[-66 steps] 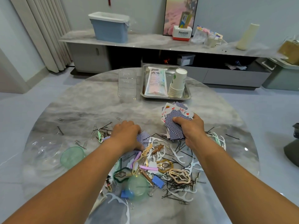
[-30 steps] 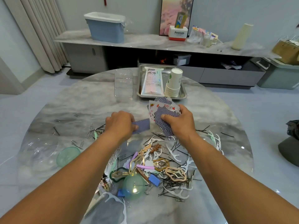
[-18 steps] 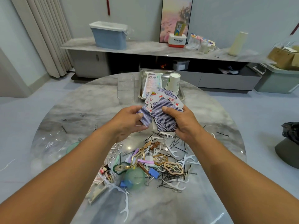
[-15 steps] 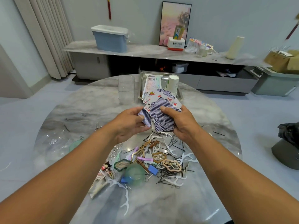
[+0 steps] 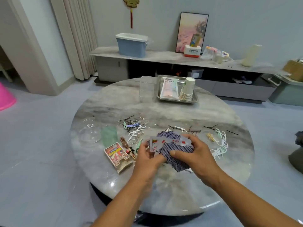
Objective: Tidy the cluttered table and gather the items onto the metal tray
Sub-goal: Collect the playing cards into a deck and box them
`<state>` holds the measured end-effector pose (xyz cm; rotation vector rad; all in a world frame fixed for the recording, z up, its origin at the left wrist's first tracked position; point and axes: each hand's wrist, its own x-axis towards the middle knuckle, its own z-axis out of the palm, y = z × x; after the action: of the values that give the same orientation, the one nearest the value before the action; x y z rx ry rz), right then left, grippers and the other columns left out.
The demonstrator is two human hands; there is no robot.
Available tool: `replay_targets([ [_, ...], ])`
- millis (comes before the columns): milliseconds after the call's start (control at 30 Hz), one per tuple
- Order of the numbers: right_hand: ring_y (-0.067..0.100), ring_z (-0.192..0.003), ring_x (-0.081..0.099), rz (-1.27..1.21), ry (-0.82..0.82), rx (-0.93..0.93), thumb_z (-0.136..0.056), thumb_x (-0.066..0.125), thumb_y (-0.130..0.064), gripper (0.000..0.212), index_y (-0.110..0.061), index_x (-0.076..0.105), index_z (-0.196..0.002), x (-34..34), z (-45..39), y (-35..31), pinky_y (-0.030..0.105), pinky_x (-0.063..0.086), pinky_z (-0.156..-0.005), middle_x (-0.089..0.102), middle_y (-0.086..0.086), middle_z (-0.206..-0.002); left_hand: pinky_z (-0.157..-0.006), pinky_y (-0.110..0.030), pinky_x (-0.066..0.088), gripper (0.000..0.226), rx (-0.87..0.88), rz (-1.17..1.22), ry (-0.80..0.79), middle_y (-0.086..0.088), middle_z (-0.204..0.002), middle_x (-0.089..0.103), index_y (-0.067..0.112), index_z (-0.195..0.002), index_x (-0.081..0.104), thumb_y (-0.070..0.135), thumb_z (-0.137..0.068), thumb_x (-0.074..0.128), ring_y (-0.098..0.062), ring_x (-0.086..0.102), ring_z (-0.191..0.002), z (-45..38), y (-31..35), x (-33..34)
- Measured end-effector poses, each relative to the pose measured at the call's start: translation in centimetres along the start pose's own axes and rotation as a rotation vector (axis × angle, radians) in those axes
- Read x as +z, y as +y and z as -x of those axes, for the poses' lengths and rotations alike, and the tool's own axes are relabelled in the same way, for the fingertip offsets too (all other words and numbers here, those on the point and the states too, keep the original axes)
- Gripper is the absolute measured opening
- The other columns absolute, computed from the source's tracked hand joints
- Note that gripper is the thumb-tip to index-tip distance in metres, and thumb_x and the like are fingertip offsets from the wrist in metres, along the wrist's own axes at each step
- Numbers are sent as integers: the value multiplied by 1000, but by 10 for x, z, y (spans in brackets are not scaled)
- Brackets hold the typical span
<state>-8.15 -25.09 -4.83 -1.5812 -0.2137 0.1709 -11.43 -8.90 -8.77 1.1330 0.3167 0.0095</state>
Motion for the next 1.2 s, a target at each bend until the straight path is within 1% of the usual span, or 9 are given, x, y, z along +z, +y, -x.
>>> replay_targets([
  [200,16,-96,75,111,59,-62,-75,85,4,53,-40,74,-103,-6,31,38,27,61,-76,78,-2,-106,-91,-12,47,72,153,-282,107,7,-122,62,36,-134,48,-1,-74,63,2,61,-114,45,-55,-23],
  [267,13,-98,74,131,74,-79,-75,85,4,57,-44,73,-104,-9,32,46,25,60,-79,77,-6,-107,-94,-11,46,65,164,-377,54,11,-120,65,35,-127,54,-13,-84,59,1,60,-115,47,-65,-31],
  [367,13,-100,74,145,75,-101,-76,85,2,57,-43,72,-108,-11,30,57,25,59,-82,76,-6,-110,-96,-12,47,56,167,-484,-42,21,-111,68,35,-118,60,-12,-90,55,2,63,-110,33,-65,-35],
  [533,9,-97,74,188,53,-99,-78,84,2,55,-30,68,-119,-18,16,66,17,55,-79,77,-10,-107,-96,-31,54,39,143,-410,18,-1,-103,68,28,-114,58,-5,-95,55,-14,68,-102,-13,-58,-29],
  [767,0,-94,71,300,91,-125,-81,79,-1,66,-56,62,-113,-23,-13,70,14,56,-76,73,-24,-105,-92,-32,57,24,112,-267,41,-8,-104,69,24,-113,58,11,-106,39,-20,70,-99,-62,-55,-9],
  [867,-1,-94,71,313,113,-131,-80,78,2,67,-53,61,-114,-26,-35,64,15,56,-77,72,-29,-102,-94,-33,57,22,57,-139,23,-20,-110,68,13,-115,56,1,-102,43,-29,70,-106,-85,-44,0],
  [967,4,-93,73,280,109,-115,-77,81,4,66,-50,64,-110,-31,-47,57,20,59,-75,73,-25,-102,-95,-34,57,29,14,-84,-13,-21,-114,69,12,-122,54,-3,-98,46,-27,71,-106,-91,-34,4],
  [1100,21,-92,75,248,-19,-68,-70,85,-2,60,-41,70,-113,-36,-37,53,37,63,-77,76,-5,-106,-82,-23,57,67,129,-278,-161,8,-118,69,43,-130,50,5,-79,67,-12,67,-112,-58,-32,-15],
  [1200,14,-89,74,270,-149,-59,-63,87,-19,53,-44,72,-107,-27,-23,54,31,60,-79,77,-5,-103,-86,-28,58,93,192,-378,-255,12,-133,58,51,-141,42,6,-67,78,-11,67,-113,-38,-29,-26],
])
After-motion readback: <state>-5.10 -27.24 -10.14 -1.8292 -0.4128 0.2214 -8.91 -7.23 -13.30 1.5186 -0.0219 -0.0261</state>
